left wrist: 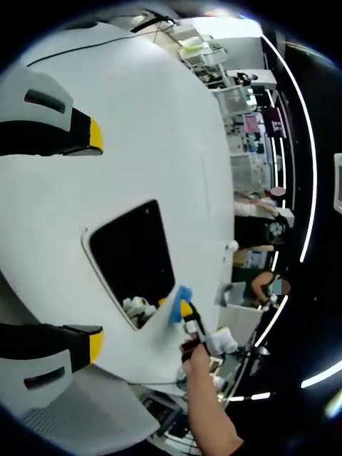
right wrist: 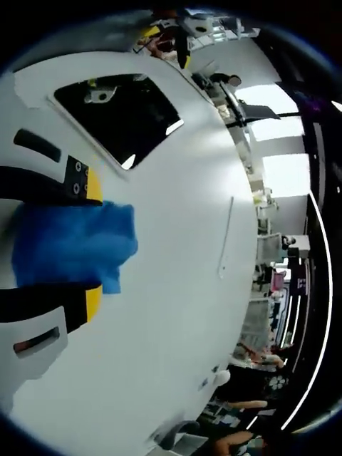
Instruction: Wipe the mirror surface with the cleaning cloth until all visible marks leave the cleaned area.
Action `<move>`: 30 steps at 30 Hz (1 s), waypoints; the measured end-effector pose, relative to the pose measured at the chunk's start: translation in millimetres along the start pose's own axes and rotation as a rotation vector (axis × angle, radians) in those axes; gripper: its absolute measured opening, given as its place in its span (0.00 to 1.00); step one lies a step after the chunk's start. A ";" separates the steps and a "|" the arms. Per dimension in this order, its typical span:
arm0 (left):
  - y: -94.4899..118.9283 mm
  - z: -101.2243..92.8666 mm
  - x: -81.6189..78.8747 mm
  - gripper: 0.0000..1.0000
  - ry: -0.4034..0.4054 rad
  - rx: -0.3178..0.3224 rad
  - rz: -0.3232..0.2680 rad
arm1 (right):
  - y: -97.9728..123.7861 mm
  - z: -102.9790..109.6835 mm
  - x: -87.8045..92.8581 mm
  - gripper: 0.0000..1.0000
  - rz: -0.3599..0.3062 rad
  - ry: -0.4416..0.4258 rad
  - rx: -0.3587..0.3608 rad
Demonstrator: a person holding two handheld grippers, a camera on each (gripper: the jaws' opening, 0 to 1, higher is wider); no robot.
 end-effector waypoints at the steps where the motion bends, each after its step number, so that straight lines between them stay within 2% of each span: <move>1: -0.1 0.1 0.0 0.99 0.000 0.000 0.000 | -1.1 0.2 1.0 0.38 0.003 0.002 -0.001; 4: -0.5 0.3 0.3 0.99 0.001 -0.001 0.001 | -2.4 -0.8 3.7 0.26 0.011 0.014 0.014; 5: -0.6 0.3 0.2 0.99 0.001 -0.002 0.001 | -2.5 0.1 5.0 0.23 0.007 -0.017 -0.001; 7: -0.8 0.2 0.3 0.99 0.003 -0.001 0.002 | -3.8 -1.4 6.0 0.20 -0.007 -0.020 0.005; 9: -1.1 0.2 0.4 0.99 0.003 -0.002 0.002 | -3.6 3.5 6.8 0.03 -0.012 -0.008 -0.013; 11: -1.5 0.2 0.5 0.99 0.003 -0.002 0.004 | -4.2 3.6 6.8 0.03 -0.015 0.010 0.005; 13: -1.7 0.5 0.7 0.99 0.002 -0.003 0.005 | -4.6 1.3 6.9 0.03 -0.017 -0.028 0.000; 20: -1.8 0.2 1.5 0.99 -0.003 -0.004 0.011 | -3.9 1.8 7.1 0.02 -0.010 -0.012 0.000; 30: -1.9 -0.2 1.8 0.99 -0.005 -0.005 0.010 | 1.4 4.1 6.4 0.01 0.018 -0.045 -0.001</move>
Point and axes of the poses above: the point that each gripper's makers call its tool centre point, and the gripper's own axes: y roughly backward along the fingers, z roughly to its left, x roughly out of its underside, the point moved 9 cm from there along y, roughly backward along the fingers, and after that the axes turned 5 degrees about z, right-handed, at the moved point
